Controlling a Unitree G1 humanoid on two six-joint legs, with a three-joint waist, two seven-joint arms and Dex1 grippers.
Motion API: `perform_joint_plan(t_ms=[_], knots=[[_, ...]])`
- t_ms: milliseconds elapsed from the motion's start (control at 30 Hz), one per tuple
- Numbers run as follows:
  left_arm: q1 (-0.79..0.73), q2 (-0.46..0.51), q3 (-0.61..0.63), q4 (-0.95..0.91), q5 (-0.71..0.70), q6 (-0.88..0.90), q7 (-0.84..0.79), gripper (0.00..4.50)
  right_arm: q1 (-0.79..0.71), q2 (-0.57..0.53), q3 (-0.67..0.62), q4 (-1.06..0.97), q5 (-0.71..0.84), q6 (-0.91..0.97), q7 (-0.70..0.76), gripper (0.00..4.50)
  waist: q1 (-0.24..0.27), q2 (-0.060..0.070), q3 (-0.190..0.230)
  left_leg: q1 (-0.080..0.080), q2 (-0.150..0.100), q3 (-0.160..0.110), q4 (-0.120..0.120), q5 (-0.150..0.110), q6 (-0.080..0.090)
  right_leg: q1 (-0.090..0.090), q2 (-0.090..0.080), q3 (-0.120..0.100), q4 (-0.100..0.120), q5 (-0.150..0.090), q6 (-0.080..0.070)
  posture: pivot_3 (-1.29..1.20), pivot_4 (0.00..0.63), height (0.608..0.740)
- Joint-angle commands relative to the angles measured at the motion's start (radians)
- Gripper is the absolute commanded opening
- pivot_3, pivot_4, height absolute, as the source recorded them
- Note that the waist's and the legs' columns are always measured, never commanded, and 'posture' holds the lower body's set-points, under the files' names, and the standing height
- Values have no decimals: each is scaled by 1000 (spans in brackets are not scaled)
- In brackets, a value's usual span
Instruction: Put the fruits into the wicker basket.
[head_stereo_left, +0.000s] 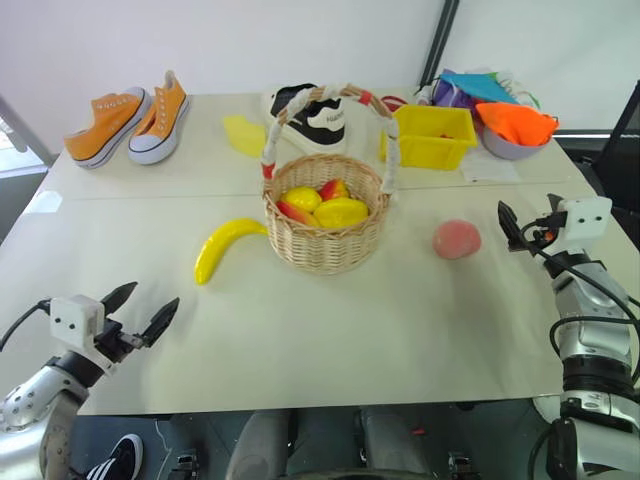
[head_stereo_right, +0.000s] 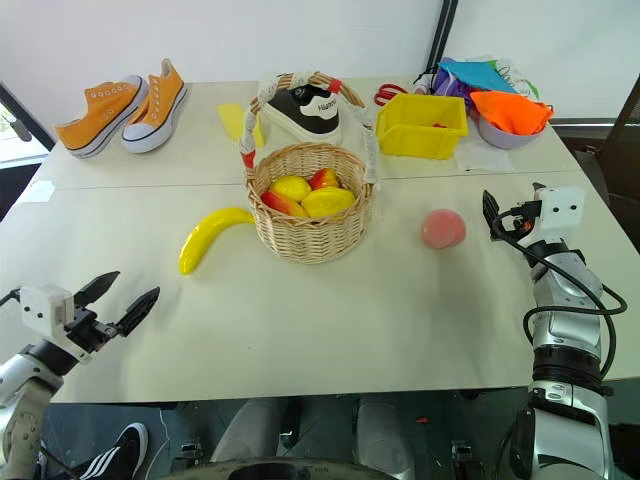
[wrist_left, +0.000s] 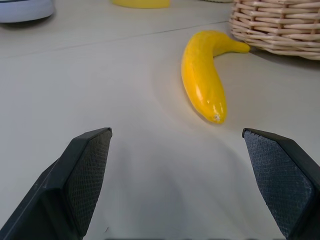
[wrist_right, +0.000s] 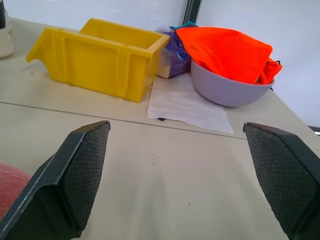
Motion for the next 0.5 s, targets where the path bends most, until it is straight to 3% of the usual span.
perform_joint_plan(t_ms=[33, 500], knots=[[-12, 0, 14, -27, -10, -33, -6, 4500, -10, -4, -10, -23, 11, -6, -3, 4450, 0, 0, 0, 0, 0, 0, 0, 0, 0, 0, 0, 0, 0, 0, 0, 0, 150, 740], [-55, 8, 23, 4, -12, -31, -11, 4500, -13, 11, -2, -42, 15, 2, -9, 4450, 0, 0, 0, 0, 0, 0, 0, 0, 0, 0, 0, 0, 0, 0, 0, 0, 150, 740]])
